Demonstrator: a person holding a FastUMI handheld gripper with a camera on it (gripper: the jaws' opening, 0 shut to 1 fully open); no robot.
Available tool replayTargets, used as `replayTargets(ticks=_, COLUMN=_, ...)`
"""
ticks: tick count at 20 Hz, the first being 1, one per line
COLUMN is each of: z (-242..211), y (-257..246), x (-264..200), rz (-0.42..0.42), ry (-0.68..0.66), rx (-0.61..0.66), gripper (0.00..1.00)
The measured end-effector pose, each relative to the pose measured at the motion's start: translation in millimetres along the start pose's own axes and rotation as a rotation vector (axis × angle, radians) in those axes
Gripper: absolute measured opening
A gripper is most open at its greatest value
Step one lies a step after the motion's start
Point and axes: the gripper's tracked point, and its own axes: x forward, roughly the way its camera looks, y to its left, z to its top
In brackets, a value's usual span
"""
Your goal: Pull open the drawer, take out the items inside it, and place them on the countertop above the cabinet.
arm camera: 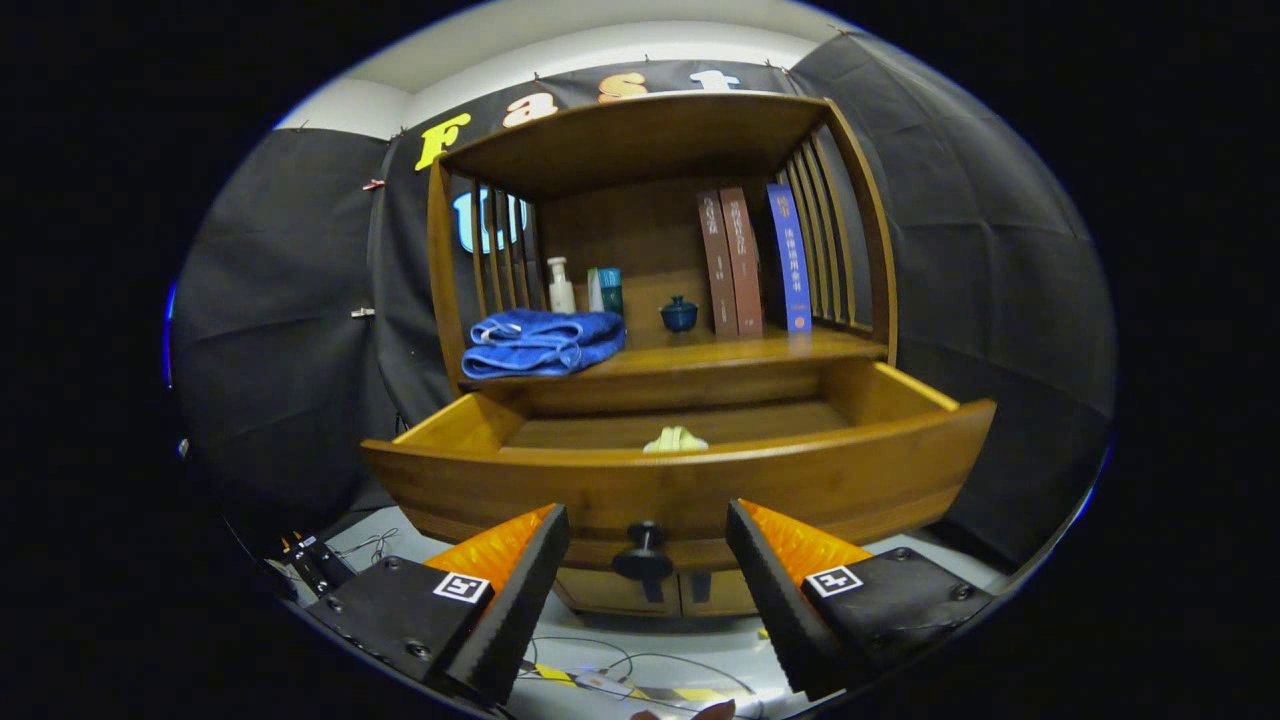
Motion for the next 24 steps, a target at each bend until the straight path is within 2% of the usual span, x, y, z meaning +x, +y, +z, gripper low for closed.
replayTargets(ticks=4, z=72.3, y=-3.3, x=-1.0, rz=-0.010, ry=-0.050, rx=0.017, gripper=0.99)
replayTargets(ticks=8, z=126.1, y=-7.3, x=20.3, rz=-0.021, ry=-0.051, rx=0.067, gripper=0.98)
replayTargets(ticks=12, z=143.6, y=-9.6, x=57.9, rz=-0.017, ry=0.055, rx=0.016, gripper=0.99)
replayTargets(ticks=16, z=119.3, y=-5.7, x=96.4, rz=0.000, ry=0.273, rx=0.014, gripper=0.99)
replayTargets(ticks=20, z=63.3, y=6.7, x=133.4, rz=0.047, ry=0.525, rx=-0.006, gripper=0.99)
replayTargets(ticks=24, z=1.8, y=-0.4, x=162.5, rz=-0.002, ry=0.715, rx=-0.052, gripper=0.99)
